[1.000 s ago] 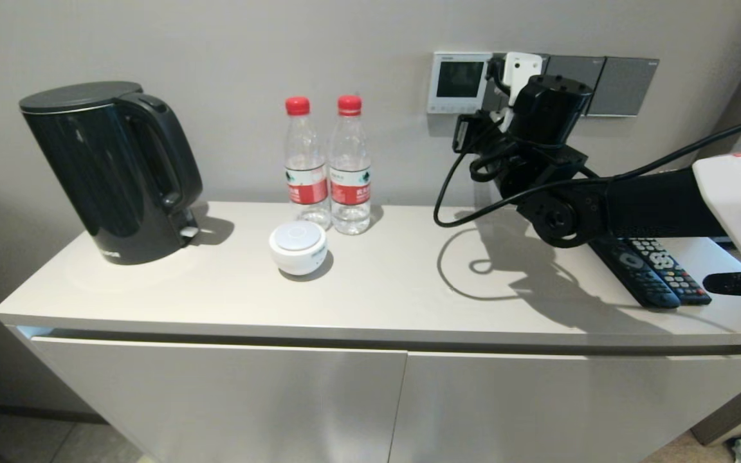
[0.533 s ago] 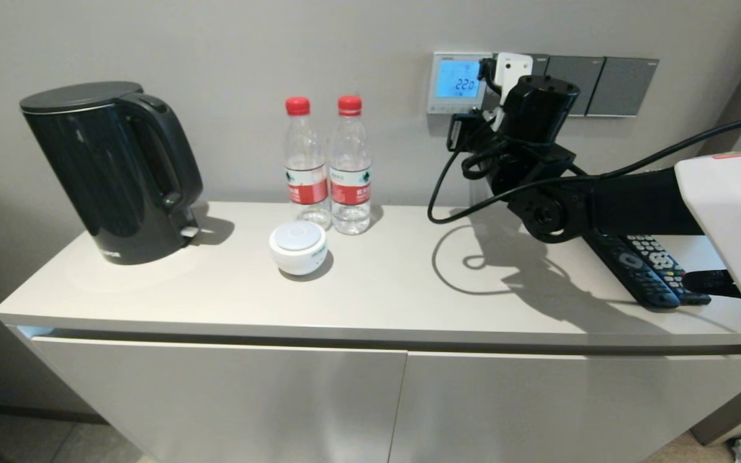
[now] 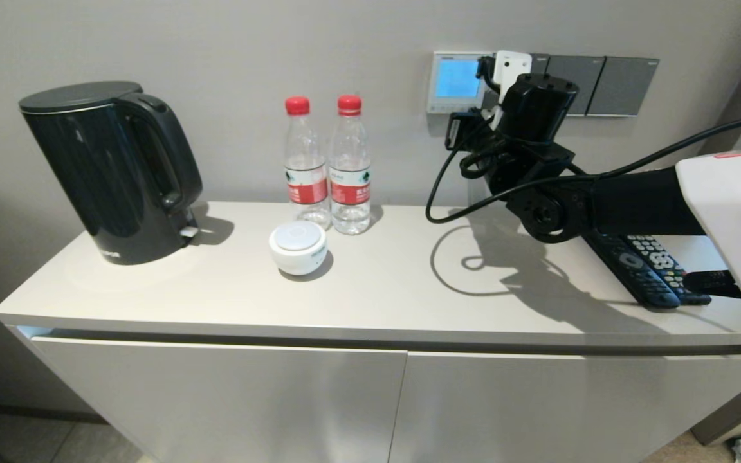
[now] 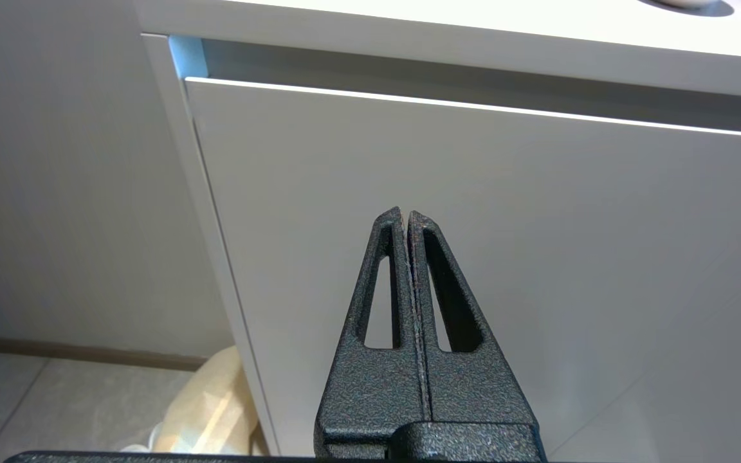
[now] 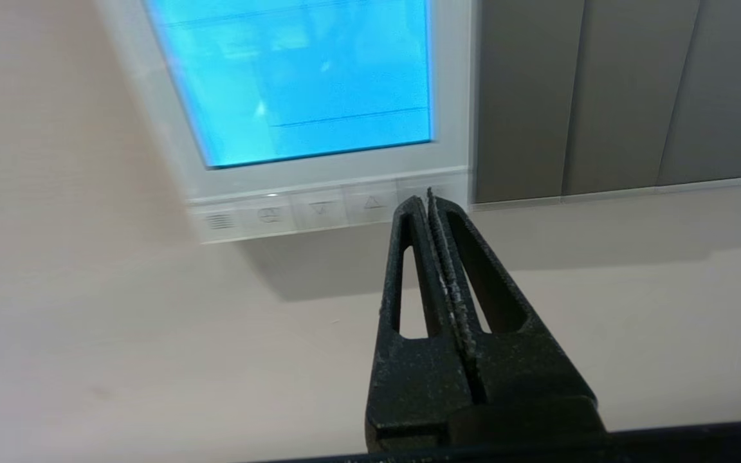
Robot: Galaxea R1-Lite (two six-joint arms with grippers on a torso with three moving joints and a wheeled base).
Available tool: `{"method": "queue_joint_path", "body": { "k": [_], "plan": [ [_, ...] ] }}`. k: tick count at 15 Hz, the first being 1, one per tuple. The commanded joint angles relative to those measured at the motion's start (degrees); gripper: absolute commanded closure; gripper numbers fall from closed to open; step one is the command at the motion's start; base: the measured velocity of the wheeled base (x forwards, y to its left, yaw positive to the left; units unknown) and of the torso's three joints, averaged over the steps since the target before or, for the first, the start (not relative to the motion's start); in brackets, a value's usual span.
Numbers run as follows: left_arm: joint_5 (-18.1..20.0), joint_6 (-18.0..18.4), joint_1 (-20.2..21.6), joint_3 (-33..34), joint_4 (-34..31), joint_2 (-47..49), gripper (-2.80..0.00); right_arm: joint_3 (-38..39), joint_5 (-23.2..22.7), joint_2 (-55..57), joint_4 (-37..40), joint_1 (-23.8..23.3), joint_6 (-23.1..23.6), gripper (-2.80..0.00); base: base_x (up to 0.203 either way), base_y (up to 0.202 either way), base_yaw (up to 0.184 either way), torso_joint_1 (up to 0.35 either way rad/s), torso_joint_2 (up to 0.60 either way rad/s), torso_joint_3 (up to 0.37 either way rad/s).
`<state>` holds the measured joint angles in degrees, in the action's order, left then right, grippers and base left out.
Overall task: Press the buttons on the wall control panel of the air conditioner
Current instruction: Turn on the central air conditioner
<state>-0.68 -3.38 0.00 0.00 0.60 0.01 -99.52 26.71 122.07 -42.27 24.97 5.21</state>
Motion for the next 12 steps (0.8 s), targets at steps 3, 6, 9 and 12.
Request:
{"method": "queue_joint_path", "body": {
  "k": [3,6,9,12],
  "plan": [
    [0.0,-0.1,0.0,0.0,0.0,0.0,0.0,0.7,0.2,-2.0,-0.2,0.9,0.1,0.0,0.0,0.0,0.0,0.0,0.0,0.0],
    [0.0,-0.1,0.0,0.0,0.0,0.0,0.0,1.9,0.2,-1.6,-0.4,0.2,0.1,0.0,0.0,0.0,0.0,0.0,0.0,0.0],
    [-0.1,-0.1,0.0,0.0,0.0,0.0,0.0,2.6,0.1,-1.0,-1.0,-0.2,-0.1,0.0,0.0,0.0,0.0,0.0,0.0,0.0],
    [0.0,-0.1,0.0,0.0,0.0,0.0,0.0,1.4,0.0,0.2,-0.5,-0.9,0.1,0.0,0.0,0.0,0.0,0.0,0.0,0.0]
  ]
}}
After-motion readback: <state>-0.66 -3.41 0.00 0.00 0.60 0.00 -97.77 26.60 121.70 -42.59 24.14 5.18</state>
